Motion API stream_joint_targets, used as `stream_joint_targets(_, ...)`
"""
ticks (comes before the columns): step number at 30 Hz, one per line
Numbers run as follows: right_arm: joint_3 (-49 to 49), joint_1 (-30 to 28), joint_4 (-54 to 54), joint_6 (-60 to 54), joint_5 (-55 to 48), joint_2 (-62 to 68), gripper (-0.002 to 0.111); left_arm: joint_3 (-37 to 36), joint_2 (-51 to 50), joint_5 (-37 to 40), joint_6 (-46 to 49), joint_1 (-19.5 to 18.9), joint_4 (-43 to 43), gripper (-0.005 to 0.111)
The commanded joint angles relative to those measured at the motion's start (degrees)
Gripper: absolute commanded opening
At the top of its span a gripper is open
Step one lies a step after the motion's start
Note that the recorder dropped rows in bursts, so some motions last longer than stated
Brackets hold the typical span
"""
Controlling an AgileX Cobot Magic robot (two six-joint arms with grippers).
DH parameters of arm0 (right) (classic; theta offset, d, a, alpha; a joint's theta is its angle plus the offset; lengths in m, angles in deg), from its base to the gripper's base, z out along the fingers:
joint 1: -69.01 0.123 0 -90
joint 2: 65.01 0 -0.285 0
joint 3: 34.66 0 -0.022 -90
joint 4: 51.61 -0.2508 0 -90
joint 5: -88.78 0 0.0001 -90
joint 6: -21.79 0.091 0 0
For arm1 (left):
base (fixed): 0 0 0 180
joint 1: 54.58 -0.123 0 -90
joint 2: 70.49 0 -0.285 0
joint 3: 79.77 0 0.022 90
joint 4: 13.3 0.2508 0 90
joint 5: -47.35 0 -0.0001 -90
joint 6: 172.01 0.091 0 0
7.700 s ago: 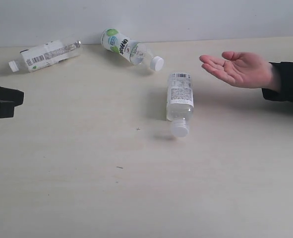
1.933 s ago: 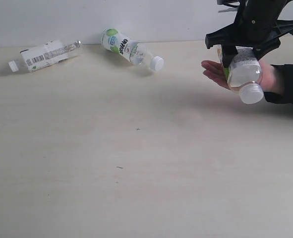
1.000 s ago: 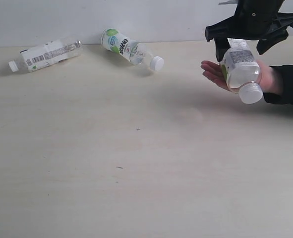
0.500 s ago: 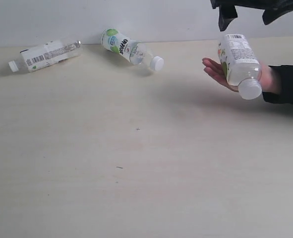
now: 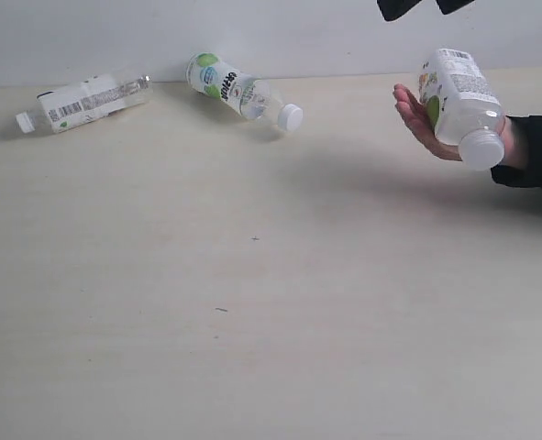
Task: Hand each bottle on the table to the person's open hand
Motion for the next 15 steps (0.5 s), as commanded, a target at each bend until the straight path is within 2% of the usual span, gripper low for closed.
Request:
stream_joint_targets(1, 4.4, -0.3, -0.9, -1.5, 3.1, -3.7, 0.044, -0.3, 0.2, 0.3, 0.2, -0.2, -0.2, 0.000)
stream_joint_targets(8, 9.9, -0.3, -1.6, -1.5, 6.3, -6.0, 0.003, -0.3, 0.2, 0.3, 0.2, -0.2, -0.2, 0.000)
stream_joint_targets(9, 10.7, -0.3, -2.0, -1.5, 7.3, -6.0, 0.000, -0.3, 0.2, 0.3, 0.2, -0.2, -0.2, 0.000)
stream_joint_targets(15, 12.3, -0.3, -9.1, -8.3, 13.1, -6.0, 0.000, -0.3, 0.2, 0.3, 0.2, -0.2, -0.2, 0.000)
